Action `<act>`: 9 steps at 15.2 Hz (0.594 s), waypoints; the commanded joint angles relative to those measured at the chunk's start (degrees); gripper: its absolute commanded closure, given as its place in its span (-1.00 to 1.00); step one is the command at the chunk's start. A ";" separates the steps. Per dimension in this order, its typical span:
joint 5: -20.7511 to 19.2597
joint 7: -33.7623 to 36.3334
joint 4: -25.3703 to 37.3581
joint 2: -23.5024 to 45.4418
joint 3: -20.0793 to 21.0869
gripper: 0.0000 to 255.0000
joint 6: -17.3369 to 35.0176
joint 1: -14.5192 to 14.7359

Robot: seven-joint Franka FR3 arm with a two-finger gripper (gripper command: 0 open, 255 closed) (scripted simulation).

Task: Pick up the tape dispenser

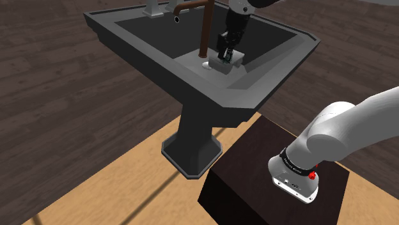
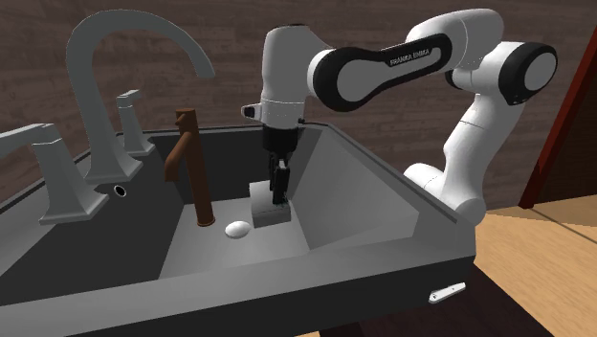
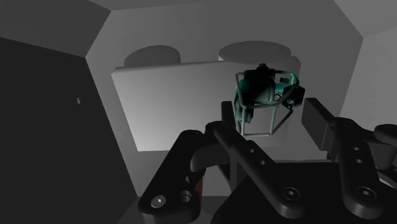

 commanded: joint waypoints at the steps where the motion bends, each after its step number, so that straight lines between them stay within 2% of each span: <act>1: 0.01 0.11 1.48 0.00 0.07 1.00 -1.45 0.03; 9: -0.05 0.11 8.04 0.44 0.00 1.00 -7.57 -0.01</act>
